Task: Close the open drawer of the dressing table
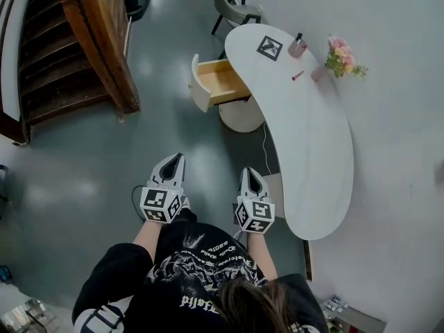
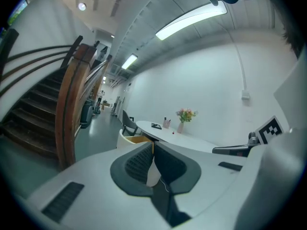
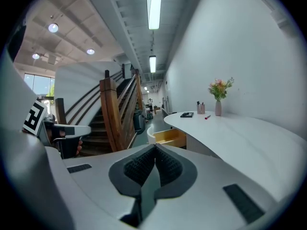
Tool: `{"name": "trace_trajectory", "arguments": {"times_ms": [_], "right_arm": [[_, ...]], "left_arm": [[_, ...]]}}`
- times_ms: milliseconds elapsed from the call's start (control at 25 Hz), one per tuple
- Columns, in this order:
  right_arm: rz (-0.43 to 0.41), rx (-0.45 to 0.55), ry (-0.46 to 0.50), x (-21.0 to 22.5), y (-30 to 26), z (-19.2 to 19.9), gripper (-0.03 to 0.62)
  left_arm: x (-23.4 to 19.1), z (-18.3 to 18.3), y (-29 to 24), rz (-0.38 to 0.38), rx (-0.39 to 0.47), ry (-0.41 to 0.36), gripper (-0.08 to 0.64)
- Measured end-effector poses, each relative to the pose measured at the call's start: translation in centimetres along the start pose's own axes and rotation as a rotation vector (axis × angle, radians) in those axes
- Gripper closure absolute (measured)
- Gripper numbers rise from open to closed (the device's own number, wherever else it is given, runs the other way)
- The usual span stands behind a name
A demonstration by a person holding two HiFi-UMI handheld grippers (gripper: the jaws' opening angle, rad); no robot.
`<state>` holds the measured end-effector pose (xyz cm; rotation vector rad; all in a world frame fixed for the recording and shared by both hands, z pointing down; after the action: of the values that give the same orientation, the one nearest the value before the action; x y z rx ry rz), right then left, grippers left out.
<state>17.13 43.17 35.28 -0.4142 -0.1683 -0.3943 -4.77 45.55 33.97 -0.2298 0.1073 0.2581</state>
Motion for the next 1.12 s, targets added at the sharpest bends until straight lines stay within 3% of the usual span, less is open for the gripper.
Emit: {"name": "trace_trajectory", "arguments": {"times_ms": [480,1120], "right_arm": [[0.054,0.012,-0.042,-2.6,-4.6,0.1,0.566],[-0.021,-0.037,-0.024,-2.9,-10.7,0.1,0.566]], "left_arm": [[-4.2,0.8,-3.3,0.084,-0.053,-0.039,0.534],[-6.3,1.5,-6.0,0.037,-0.088,-0.059,0.534]]}}
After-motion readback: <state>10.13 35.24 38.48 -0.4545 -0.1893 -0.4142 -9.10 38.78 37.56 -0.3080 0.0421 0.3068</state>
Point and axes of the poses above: the fingertips, and each gripper's own axes: y backward along the fingers, x to its right, z out of its underside, the point moved 2 cm from there along y, backward along the fingers, and after that the axes turned 8 degrees about -y, right-handed, at the moved point
